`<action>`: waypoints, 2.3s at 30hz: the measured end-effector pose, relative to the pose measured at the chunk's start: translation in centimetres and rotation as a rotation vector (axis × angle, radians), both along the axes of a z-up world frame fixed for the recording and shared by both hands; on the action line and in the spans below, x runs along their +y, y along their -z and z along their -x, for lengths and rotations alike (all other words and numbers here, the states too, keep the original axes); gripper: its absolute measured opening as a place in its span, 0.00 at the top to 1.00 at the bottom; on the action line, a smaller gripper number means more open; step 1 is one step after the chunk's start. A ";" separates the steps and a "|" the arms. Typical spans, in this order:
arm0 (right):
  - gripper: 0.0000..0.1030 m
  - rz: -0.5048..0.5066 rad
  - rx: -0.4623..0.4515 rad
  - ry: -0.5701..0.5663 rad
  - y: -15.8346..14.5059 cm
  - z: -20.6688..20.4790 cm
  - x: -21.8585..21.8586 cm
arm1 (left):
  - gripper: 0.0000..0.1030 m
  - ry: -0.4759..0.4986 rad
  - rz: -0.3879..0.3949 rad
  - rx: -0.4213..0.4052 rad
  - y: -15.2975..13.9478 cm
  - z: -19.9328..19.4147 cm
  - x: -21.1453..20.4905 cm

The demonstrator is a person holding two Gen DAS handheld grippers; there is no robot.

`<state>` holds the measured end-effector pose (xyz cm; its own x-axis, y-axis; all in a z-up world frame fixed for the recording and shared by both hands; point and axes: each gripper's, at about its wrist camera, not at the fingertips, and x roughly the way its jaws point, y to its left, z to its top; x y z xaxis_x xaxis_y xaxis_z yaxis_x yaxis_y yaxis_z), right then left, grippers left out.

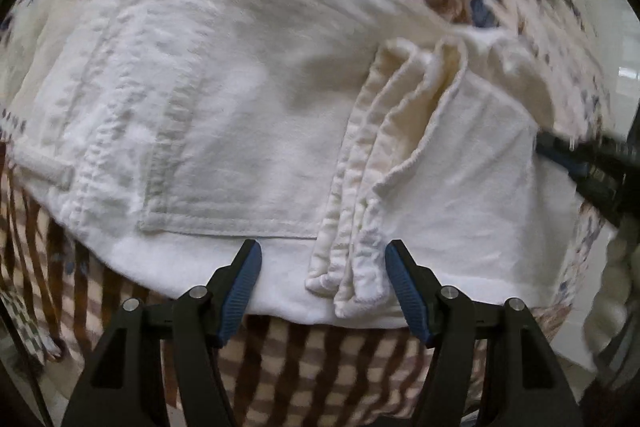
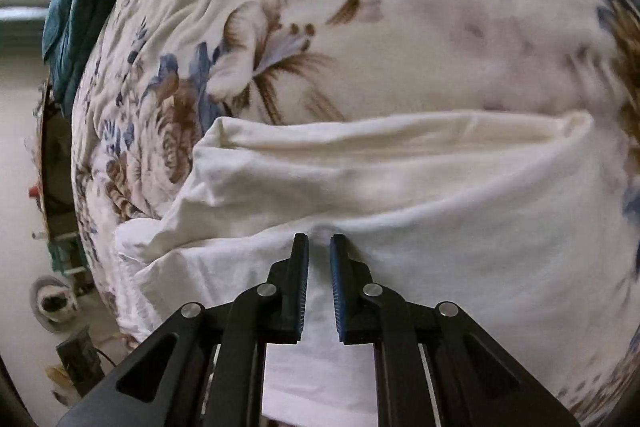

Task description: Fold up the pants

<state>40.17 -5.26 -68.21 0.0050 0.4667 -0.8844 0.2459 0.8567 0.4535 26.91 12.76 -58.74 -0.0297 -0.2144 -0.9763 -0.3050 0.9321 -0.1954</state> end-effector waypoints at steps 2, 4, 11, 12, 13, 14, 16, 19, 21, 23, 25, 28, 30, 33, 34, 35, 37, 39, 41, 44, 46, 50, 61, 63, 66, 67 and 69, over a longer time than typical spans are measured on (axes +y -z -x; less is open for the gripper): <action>0.87 -0.018 -0.024 -0.001 -1.8 1.4 -0.4 | 0.39 -0.024 0.017 -0.056 -1.9 -0.6 0.8; 0.87 -0.030 -0.049 -0.040 -3.4 3.4 0.1 | 0.34 -0.014 0.020 -0.102 -3.2 -2.2 0.8; 0.87 -0.015 0.072 -0.217 -0.9 12.1 3.9 | 0.31 0.081 0.003 -0.075 0.7 -8.4 -0.5; 0.87 0.003 0.071 -0.235 -0.5 12.8 4.4 | 0.31 0.090 -0.023 -0.066 1.1 -8.7 -0.5; 0.87 0.023 0.058 -0.247 -0.4 13.4 4.6 | 0.31 0.092 -0.044 -0.053 1.7 -8.8 -0.1; 0.87 0.031 0.051 -0.254 -0.3 13.8 4.6 | 0.29 0.083 -0.035 -0.045 2.1 -8.7 0.3; 0.87 0.024 0.059 -0.242 0.0 14.0 4.3 | 0.28 0.067 -0.019 -0.044 2.5 -8.5 0.8; 0.87 0.029 0.074 -0.261 0.4 14.0 4.4 | 0.28 0.069 -0.029 -0.048 2.3 -8.1 0.9; 0.87 0.036 0.079 -0.273 0.1 13.7 4.6 | 0.28 0.043 -0.008 -0.050 1.8 -8.0 0.9; 0.83 0.039 0.071 -0.283 -0.6 13.4 4.8 | 0.30 -0.013 0.045 -0.126 -0.5 -7.3 1.8; 0.38 0.032 0.057 -0.282 -1.5 13.0 4.7 | 0.27 -0.056 0.104 -0.234 -3.4 -5.8 3.5; 0.14 0.001 0.010 -0.215 -3.3 12.5 4.1 | 0.19 -0.172 0.286 -0.287 -5.3 -2.6 8.2; 0.14 0.000 -0.014 -0.175 -4.2 12.1 3.6 | 0.19 -0.308 0.300 -0.288 -5.4 0.5 12.6; 0.14 0.006 -0.028 -0.153 -4.5 11.1 3.8 | 0.19 -0.537 0.282 -0.288 -4.0 5.3 17.6; 0.14 0.009 -0.024 -0.145 -4.4 10.8 3.8 | 0.19 -0.608 0.290 -0.280 -2.9 6.8 18.8; 0.14 0.011 -0.020 -0.136 -4.3 10.4 3.8 | 0.19 -0.676 0.310 -0.267 -1.6 8.0 19.6; 0.14 0.022 -0.014 -0.133 -4.0 9.9 4.3 | 0.19 -0.775 0.363 -0.252 0.8 9.4 20.6; 0.14 0.036 -0.005 -0.139 -3.9 9.4 4.8 | 0.19 -0.856 0.431 -0.233 3.5 9.8 21.0; 0.14 0.043 0.004 -0.148 -3.6 9.0 5.4 | 0.19 -0.877 0.455 -0.230 4.6 9.1 20.6; 0.14 0.063 0.011 -0.162 -3.1 8.8 6.2 | 0.19 -0.862 0.433 -0.283 4.1 7.5 19.8; 0.14 0.071 0.019 -0.165 -2.7 8.7 6.4 | 0.19 -0.864 0.428 -0.324 4.0 6.8 19.3; 0.14 0.067 0.035 -0.159 -2.3 8.6 6.6 | 0.21 -0.912 0.497 -0.431 3.7 6.9 19.2; 0.14 0.081 0.048 -0.169 -1.2 8.5 7.5 | 0.69 -0.868 0.429 -0.423 5.8 5.7 19.4; 0.14 0.085 0.052 -0.151 -0.9 8.6 7.1 | 0.79 -0.836 0.385 -0.443 4.2 5.6 18.7; 0.14 0.089 0.051 -0.123 -0.6 8.6 6.2 | 0.81 -0.752 0.309 -0.495 1.0 4.9 17.1; 0.14 0.088 0.049 -0.116 -0.6 8.6 5.9 | 0.82 -0.723 0.296 -0.515 -0.2 4.8 16.5; 0.14 0.086 0.035 -0.097 -0.9 8.6 5.0 | 0.82 -0.665 0.263 -0.557 -2.9 4.5 14.9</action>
